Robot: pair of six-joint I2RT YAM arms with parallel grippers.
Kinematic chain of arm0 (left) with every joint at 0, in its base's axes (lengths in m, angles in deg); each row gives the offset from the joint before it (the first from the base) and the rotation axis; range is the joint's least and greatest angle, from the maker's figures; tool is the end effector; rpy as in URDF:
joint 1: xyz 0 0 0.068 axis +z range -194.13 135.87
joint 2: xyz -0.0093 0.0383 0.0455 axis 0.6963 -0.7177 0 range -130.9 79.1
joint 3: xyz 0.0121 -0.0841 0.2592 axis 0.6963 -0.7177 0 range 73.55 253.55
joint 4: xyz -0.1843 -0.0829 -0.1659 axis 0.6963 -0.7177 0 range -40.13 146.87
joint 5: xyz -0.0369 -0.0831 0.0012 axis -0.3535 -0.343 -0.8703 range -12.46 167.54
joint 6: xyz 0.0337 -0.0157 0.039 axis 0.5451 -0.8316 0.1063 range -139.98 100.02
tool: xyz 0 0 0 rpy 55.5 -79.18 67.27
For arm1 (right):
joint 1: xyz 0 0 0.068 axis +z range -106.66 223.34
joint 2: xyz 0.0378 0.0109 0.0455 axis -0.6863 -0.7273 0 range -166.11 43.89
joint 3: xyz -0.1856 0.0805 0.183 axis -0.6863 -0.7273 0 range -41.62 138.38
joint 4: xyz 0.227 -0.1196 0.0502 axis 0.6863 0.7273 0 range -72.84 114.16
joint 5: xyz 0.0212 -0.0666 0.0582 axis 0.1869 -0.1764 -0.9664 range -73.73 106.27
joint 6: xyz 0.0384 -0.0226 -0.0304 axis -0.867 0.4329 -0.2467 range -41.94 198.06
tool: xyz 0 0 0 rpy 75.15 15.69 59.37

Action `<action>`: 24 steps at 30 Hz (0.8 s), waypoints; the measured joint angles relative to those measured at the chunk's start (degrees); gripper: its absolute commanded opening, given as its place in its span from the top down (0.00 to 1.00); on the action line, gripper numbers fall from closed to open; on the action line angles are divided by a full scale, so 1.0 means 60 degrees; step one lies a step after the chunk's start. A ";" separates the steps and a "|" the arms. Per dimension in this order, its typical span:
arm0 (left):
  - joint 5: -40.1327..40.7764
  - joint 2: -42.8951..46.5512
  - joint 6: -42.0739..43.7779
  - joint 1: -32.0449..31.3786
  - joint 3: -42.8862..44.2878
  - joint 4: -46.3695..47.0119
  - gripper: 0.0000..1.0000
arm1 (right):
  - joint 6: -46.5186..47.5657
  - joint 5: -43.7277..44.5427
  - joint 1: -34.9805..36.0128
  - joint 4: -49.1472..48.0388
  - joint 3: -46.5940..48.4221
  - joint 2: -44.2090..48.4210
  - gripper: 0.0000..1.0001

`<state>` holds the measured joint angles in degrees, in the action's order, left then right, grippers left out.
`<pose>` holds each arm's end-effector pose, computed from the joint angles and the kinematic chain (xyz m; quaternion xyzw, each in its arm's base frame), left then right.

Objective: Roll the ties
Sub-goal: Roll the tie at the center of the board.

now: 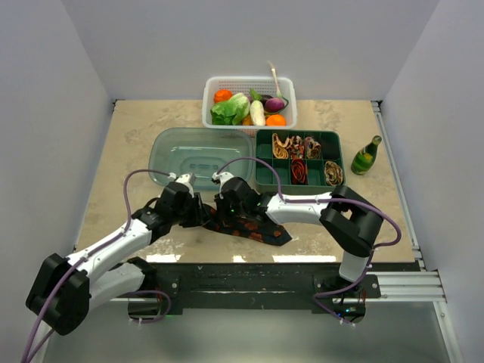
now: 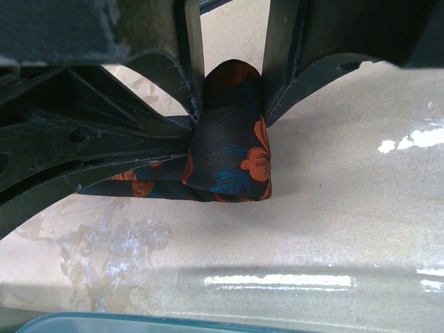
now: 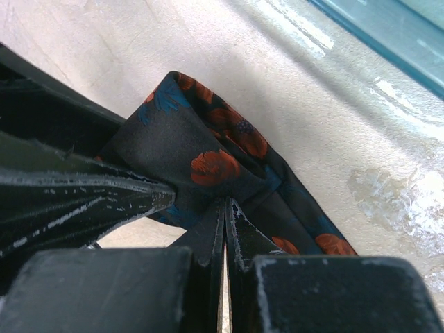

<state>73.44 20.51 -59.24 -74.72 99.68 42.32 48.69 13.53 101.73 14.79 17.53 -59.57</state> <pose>0.1676 -0.1019 0.1779 -0.0573 0.9281 -0.2370 0.2813 0.1979 0.3246 0.1687 -0.2382 0.8815 0.2980 0.2783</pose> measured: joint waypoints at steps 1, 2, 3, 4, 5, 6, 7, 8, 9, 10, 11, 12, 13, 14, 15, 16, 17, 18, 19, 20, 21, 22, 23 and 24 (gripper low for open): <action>0.0251 -0.0036 -0.0004 -0.0168 0.0138 -0.0168 1.00 | -0.0004 0.0000 0.0000 0.0007 0.0015 0.0000 1.00; 0.0503 -0.0087 0.0000 -0.0350 0.0277 -0.0317 1.00 | -0.0004 0.0000 0.0000 0.0018 0.0040 -0.0004 1.00; 0.0685 -0.0131 0.0000 -0.0495 0.0386 -0.0423 1.00 | -0.0007 0.0000 -0.0004 0.0040 0.0066 -0.0007 1.00; 0.0962 -0.0197 0.0000 -0.0688 0.0517 -0.0586 1.00 | -0.0007 -0.0004 -0.0004 0.0047 0.0084 -0.0015 1.00; 0.1228 -0.0284 -0.0004 -0.0882 0.0670 -0.0750 1.00 | -0.0011 -0.0004 0.0000 0.0069 0.0106 -0.0022 1.00; 0.1468 -0.0386 -0.0007 -0.1067 0.0812 -0.0889 1.00 | -0.0015 -0.0004 0.0000 0.0087 0.0120 -0.0029 1.00; 0.1719 -0.0488 -0.0018 -0.1253 0.0947 -0.1042 1.00 | -0.0026 -0.0007 -0.0004 0.0098 0.0120 -0.0033 1.00; 0.1960 -0.0590 -0.0022 -0.1432 0.1071 -0.1169 1.00 | -0.0029 -0.0007 0.0000 0.0106 0.0124 -0.0033 1.00; 0.2131 -0.0659 -0.0025 -0.1563 0.1155 -0.1253 1.00 | -0.0033 -0.0011 0.0000 0.0127 0.0120 -0.0033 1.00; 0.2357 -0.0739 -0.0051 -0.1723 0.1239 -0.1351 1.00 | -0.0033 -0.0015 0.0000 0.0142 0.0120 -0.0029 1.00; 0.2568 -0.0816 -0.0095 -0.1858 0.1322 -0.1453 1.00 | -0.0036 -0.0015 0.0000 0.0149 0.0120 -0.0029 1.00; 0.2750 -0.0885 -0.0113 -0.1971 0.1399 -0.1534 1.00 | -0.0036 -0.0007 0.0000 0.0168 0.0120 -0.0029 1.00; 0.2914 -0.0940 -0.0131 -0.2065 0.1453 -0.1603 1.00 | -0.0036 0.0004 0.0000 0.0171 0.0120 -0.0029 1.00; 0.3056 -0.0991 -0.0160 -0.2138 0.1508 -0.1683 1.00 | -0.0036 0.0015 0.0000 0.0178 0.0120 -0.0022 1.00; 0.3195 -0.1042 -0.0200 -0.2204 0.1555 -0.1745 1.00 | -0.0036 0.0033 0.0000 0.0182 0.0120 0.0000 1.00; 0.3315 -0.1089 -0.0248 -0.2266 0.1588 -0.1781 1.00 | -0.0036 0.0051 -0.0007 0.0186 0.0117 0.0029 1.00; 0.3424 -0.1137 -0.0277 -0.2313 0.1621 -0.1821 1.00 | -0.0036 0.0055 -0.0022 0.0208 0.0109 0.0084 1.00; 0.3537 -0.1188 -0.0291 -0.2357 0.1650 -0.1861 1.00 | -0.0036 0.0066 -0.0047 0.0215 0.0087 0.0149 1.00; 0.3639 -0.1253 -0.0313 -0.2393 0.1698 -0.1920 1.00 | -0.0036 0.0084 -0.0080 0.0248 0.0033 0.0280 1.00; 0.3763 -0.1322 -0.0324 -0.2441 0.1745 -0.1974 1.00 | -0.0036 0.0098 -0.0120 0.0266 -0.0022 0.0404 1.00; 0.3843 -0.1381 -0.0346 -0.2481 0.1792 -0.2025 1.00 | -0.0036 0.0109 -0.0168 0.0288 -0.0109 0.0586 1.00; 0.4000 -0.1475 -0.0357 -0.2554 0.1876 -0.2135 1.00 | -0.0036 0.0138 -0.0226 0.0324 -0.0215 0.0787 1.00; 0.4102 -0.1541 -0.0361 -0.2612 0.1938 -0.2193 1.00 | -0.0033 0.0175 -0.0288 0.0350 -0.0284 0.0965 1.00; 0.4222 -0.1628 -0.0372 -0.2692 0.2022 -0.2291 1.00 | -0.0033 0.0255 -0.0375 0.0379 -0.0379 0.1169 1.00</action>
<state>98.77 10.74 -61.47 -90.87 111.81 28.57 48.50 15.06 99.48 17.07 15.26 -52.55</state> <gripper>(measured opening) 0.386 0.007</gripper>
